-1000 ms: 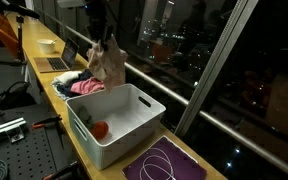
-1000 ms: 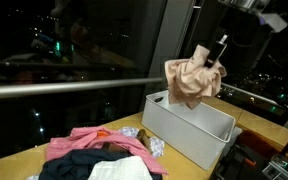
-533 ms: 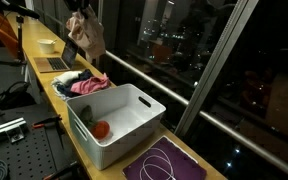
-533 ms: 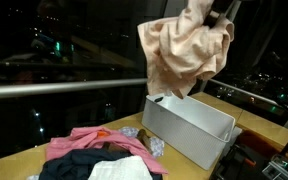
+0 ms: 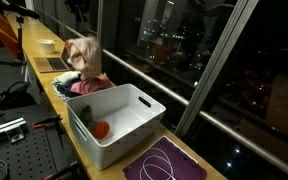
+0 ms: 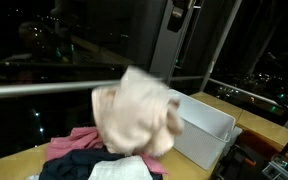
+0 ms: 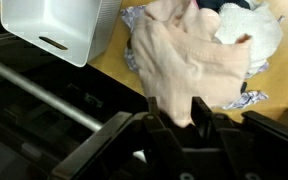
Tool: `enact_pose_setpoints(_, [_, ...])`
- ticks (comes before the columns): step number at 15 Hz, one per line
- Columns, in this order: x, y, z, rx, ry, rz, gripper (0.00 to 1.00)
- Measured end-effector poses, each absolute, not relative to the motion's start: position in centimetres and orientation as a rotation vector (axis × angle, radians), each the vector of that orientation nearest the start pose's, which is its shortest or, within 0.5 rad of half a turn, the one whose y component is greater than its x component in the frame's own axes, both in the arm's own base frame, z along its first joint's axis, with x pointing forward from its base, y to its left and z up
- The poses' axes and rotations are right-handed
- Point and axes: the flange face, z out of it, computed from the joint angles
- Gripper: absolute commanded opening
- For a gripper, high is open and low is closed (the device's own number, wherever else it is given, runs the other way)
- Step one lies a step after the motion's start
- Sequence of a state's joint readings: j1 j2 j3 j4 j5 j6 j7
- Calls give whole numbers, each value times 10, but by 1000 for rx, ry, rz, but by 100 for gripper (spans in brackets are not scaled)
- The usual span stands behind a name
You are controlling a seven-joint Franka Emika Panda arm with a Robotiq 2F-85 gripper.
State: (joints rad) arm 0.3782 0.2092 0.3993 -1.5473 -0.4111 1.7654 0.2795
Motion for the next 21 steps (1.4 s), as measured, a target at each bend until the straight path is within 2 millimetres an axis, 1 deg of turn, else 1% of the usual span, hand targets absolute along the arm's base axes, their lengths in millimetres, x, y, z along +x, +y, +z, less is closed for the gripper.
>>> enact_pose_setpoints(2, [497,398,539,-3267,-920,-285,85])
enact_pose_setpoints(3, [502,395,538,-3273,-906,-276,93])
enact_pose_setpoints(4, [506,391,537,-3281,-889,-266,98])
enact_pose_setpoints(6, [516,379,537,-3301,-847,-257,100])
enact_pose_setpoints(7, [522,368,536,-3314,-817,-248,100])
enact_pose_setpoints(8, [530,353,532,-3329,-778,-227,100])
enact_pose_setpoints(9, [539,334,527,-3343,-733,-193,100])
enact_pose_setpoints(11, [557,285,508,-3357,-625,-118,100])
enact_pose_setpoints(14, [578,206,465,-3348,-471,-18,100])
enact_pose_setpoints(17, [583,136,407,-3320,-360,65,100])
enact_pose_setpoints(19, [578,103,366,-3293,-311,110,100])
enact_pose_setpoints(21, [568,82,328,-3267,-278,146,100])
